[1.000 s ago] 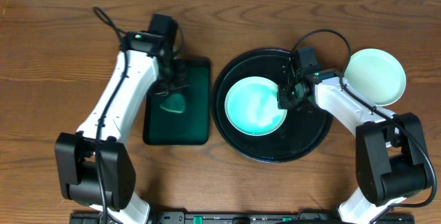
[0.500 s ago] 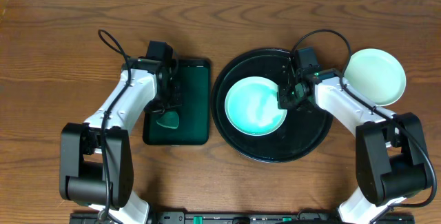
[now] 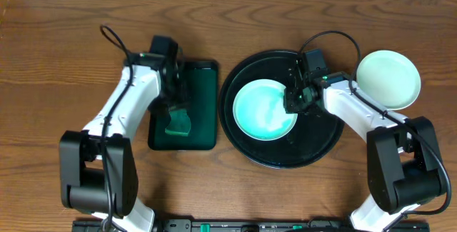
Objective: Clean dirty plates on tray and stack at the side
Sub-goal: 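Retract the left gripper to the left side of the green tray, then lift the cleaned plate by its rim with the right gripper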
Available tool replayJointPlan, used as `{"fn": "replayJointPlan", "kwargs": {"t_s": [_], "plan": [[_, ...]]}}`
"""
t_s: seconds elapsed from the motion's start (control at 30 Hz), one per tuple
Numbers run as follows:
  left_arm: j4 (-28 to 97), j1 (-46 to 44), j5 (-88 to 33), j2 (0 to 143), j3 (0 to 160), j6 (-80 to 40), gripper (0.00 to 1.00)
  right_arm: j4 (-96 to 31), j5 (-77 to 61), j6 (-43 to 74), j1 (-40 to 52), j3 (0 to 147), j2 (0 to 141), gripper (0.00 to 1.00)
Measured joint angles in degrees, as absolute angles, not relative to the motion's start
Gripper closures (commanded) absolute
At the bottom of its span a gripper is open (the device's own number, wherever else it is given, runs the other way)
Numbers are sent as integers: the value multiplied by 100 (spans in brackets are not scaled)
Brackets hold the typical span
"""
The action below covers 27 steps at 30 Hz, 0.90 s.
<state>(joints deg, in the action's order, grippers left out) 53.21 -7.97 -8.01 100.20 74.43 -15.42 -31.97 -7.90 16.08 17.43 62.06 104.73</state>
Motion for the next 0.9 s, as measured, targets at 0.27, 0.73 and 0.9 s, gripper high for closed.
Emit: {"fn": "replayJointPlan", "kwargs": {"t_s": [0.27,0.73,0.9], "plan": [[5341,-67,-862,9078,8302,-1916,36,-3103,-718,1675,1743,6134,10473,72],[5382,672,-864,8680,8346,-2095,21,-2958,-574,1780,1726,5977,10420,99],[5382,672,-862,8680,8346,-2097,21,-2952,-574,1780,1726,5964,10416,99]]}}
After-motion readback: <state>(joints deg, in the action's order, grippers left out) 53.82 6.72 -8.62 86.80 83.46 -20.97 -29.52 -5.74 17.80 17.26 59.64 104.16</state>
